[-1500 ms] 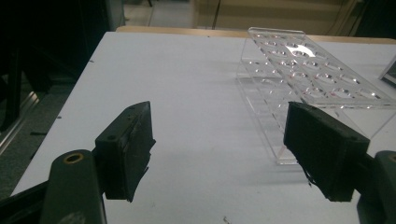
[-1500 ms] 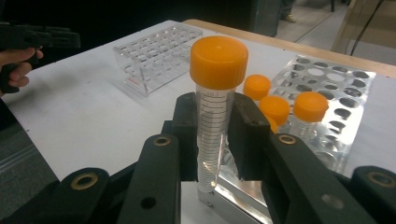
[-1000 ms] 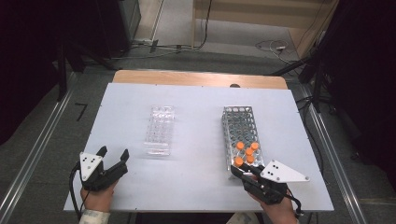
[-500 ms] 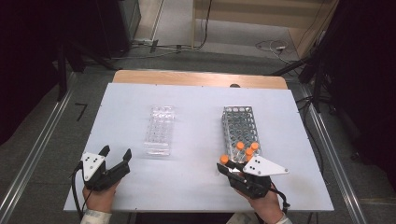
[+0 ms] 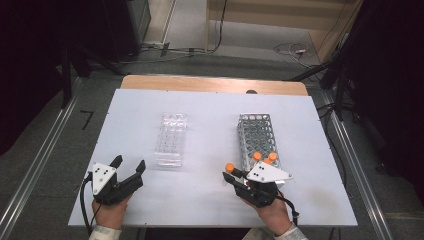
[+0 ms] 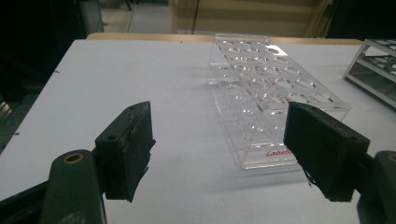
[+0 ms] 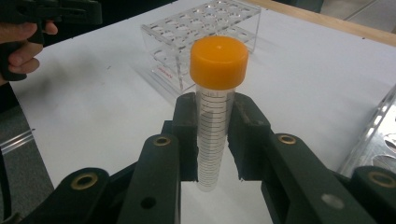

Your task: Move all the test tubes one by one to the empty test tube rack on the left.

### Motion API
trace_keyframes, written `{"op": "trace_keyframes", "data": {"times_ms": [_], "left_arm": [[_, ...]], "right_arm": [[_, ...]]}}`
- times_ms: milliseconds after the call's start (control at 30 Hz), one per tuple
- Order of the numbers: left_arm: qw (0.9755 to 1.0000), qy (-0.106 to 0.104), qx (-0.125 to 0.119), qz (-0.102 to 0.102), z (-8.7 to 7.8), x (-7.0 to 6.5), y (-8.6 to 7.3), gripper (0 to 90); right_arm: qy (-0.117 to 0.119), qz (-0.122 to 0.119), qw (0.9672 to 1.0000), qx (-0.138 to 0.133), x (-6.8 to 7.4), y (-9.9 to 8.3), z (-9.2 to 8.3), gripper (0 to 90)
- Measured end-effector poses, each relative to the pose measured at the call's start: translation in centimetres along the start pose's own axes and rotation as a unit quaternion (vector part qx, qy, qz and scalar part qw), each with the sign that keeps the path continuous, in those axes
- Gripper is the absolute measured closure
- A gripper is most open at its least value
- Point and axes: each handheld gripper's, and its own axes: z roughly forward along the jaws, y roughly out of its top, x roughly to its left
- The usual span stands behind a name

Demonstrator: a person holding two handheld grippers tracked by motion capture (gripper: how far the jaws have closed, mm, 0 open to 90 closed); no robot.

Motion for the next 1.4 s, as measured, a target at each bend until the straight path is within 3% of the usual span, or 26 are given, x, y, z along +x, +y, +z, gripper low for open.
{"op": "trace_keyframes", "data": {"times_ms": [467,600,967,1200,1367,1400], "left_arm": [[0.9995,-0.031,-0.003,0.008,0.0,-1.5,0.5,24.2],[0.9985,-0.053,-0.003,0.013,-0.1,-2.7,1.0,24.2],[0.9956,-0.089,-0.002,0.030,-0.2,-4.9,1.7,24.2],[0.9916,-0.122,0.012,0.043,0.5,-7.0,2.4,25.3],[0.9855,-0.158,0.014,0.061,1.2,-9.4,3.3,26.9],[0.9855,-0.158,0.014,0.061,1.2,-9.4,3.3,27.5]], "right_arm": [[0.005,-0.003,0.9999,0.009,0.2,0.6,2.1,71.6],[0.006,-0.008,0.9999,0.010,0.4,0.9,2.7,71.6],[0.013,-0.012,0.9997,0.018,0.7,1.2,4.1,71.6],[0.013,-0.015,0.9996,0.021,0.9,1.3,4.9,71.6],[0.015,-0.018,0.9994,0.024,1.0,1.3,5.4,71.6],[0.016,-0.019,0.9994,0.024,1.0,1.3,5.5,71.6]]}}
